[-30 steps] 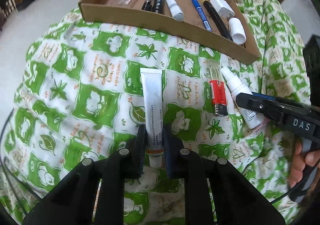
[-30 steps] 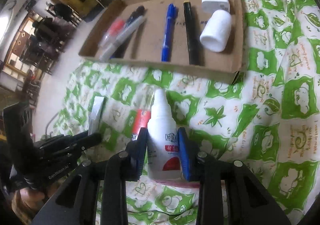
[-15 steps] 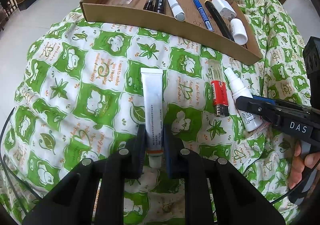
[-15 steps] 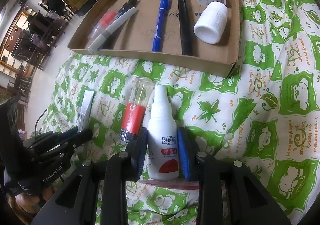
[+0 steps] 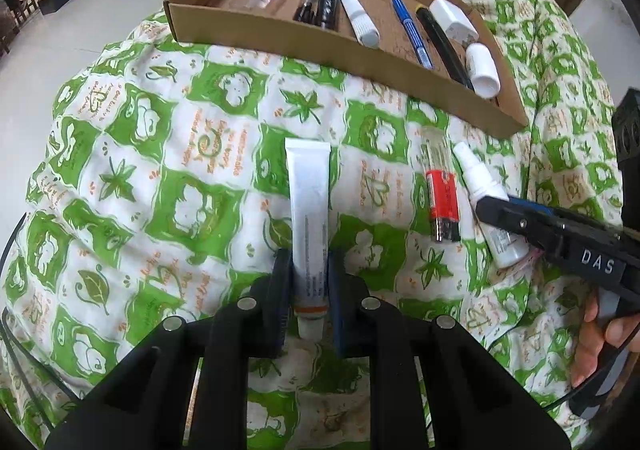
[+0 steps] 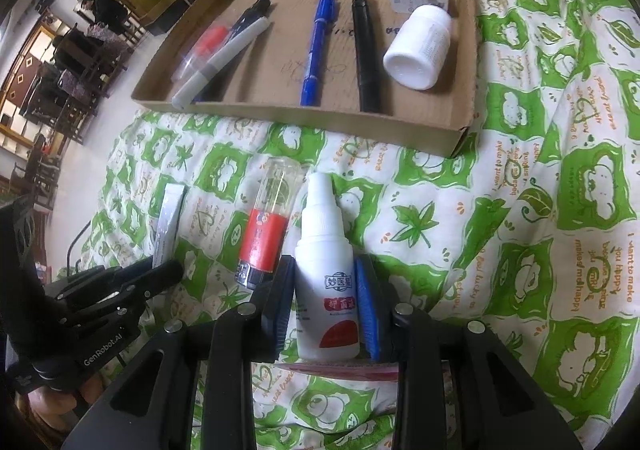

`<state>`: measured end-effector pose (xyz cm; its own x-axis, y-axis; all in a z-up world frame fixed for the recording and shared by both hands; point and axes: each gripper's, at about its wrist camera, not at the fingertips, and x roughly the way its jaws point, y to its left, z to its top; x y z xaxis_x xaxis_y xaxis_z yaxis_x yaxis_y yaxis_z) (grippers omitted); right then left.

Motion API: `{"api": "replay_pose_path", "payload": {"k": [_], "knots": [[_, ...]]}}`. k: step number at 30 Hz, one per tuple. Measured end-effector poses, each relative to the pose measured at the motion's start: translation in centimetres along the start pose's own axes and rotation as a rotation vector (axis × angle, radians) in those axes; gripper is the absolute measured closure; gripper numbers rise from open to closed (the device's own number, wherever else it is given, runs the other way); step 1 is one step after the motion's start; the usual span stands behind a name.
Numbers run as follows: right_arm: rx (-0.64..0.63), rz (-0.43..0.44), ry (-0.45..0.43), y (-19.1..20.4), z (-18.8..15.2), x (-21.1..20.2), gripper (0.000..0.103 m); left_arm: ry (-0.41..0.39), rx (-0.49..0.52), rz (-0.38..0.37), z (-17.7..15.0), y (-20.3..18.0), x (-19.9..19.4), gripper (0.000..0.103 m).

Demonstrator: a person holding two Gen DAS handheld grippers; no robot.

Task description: Organize rigid objects

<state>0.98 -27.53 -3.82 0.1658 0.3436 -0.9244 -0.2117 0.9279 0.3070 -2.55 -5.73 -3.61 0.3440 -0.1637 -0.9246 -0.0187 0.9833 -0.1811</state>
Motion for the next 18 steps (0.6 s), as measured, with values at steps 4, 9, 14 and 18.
{"api": "replay_pose_path", "payload": {"k": [4,9,14,18], "knots": [[0.002,0.0,-0.003,-0.2,0.1,-0.1,0.076,-0.02,-0.01,-0.009,0.5,0.4,0.0,0.088],[-0.028,-0.021,-0.001,0.3,0.1,-0.1,0.076,-0.035,0.004,-0.013,1.0,0.5,-0.2,0.088],[-0.028,-0.022,0.008,0.4,0.1,0.3,0.076,-0.011,0.008,-0.012,1.2,-0.1,0.3,0.088],[-0.042,-0.03,0.02,0.7,0.1,0.9,0.076,-0.014,0.015,-0.003,1.2,-0.6,0.4,0.088]]}}
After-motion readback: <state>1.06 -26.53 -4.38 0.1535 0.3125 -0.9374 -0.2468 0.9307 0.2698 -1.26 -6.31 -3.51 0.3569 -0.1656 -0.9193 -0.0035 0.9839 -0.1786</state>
